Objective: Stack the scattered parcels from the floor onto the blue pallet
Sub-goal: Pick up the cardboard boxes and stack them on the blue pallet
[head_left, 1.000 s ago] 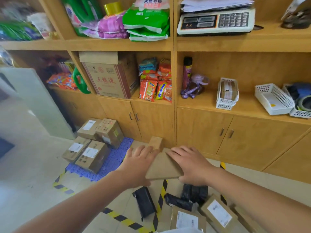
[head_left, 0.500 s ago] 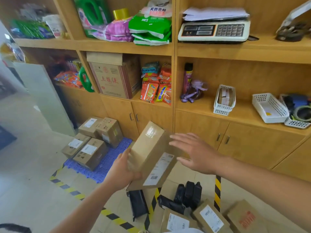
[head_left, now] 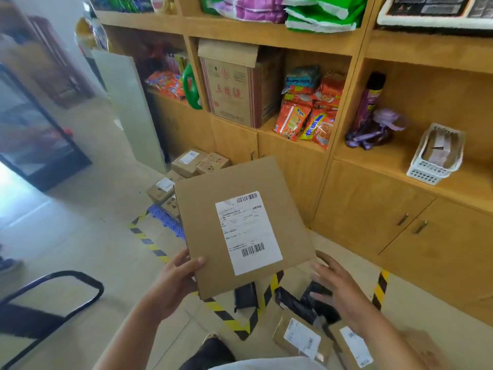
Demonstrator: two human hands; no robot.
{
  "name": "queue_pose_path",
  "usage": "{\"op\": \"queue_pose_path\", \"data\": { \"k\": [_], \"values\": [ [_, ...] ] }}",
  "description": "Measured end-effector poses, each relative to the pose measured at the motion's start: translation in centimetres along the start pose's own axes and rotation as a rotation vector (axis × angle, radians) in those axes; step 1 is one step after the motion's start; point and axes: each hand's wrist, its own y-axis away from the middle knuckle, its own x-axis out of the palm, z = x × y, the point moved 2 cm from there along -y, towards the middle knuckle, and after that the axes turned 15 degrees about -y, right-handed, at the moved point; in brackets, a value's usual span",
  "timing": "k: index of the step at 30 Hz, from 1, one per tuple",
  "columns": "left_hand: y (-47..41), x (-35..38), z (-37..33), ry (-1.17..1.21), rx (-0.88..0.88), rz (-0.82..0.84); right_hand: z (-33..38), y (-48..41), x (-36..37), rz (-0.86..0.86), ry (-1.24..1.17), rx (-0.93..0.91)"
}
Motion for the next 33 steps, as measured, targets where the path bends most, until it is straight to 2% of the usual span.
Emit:
{"op": "queue_pose_path", "data": {
  "k": [3, 5, 16, 24, 28, 33],
  "values": [
    [0.2, -3.1, 0.9, 0.017, -0.035, 0.009, -1.7, -1.3, 2.5, 0.05, -0.193, 0.031],
    [0.2, -5.5, 1.5, 0.023, -0.048, 0.022, -2.2, -2.4, 4.8, 0.073, -0.23, 0.044],
    [-1.4, -23.4, 3.5, 0.011, -0.189, -0.004, -7.6, -8.7, 23.1, 0.013, -0.148, 0.165],
    [-4.5, -34.1, 4.3, 0.104, -0.27, -0.137, -10.1, -12.8, 34.5, -0.076, -0.075, 0.227],
    [-8.1, -38.0, 3.9, 0.152, -0.281, -0.146, -9.8, -17.3, 38.3, -0.128, -0.071, 0.255],
    [-15.0, -44.3, 2.4, 0.077, -0.313, -0.177, -9.6, -26.3, 45.8, -0.133, -0.056, 0.285]
  ]
}}
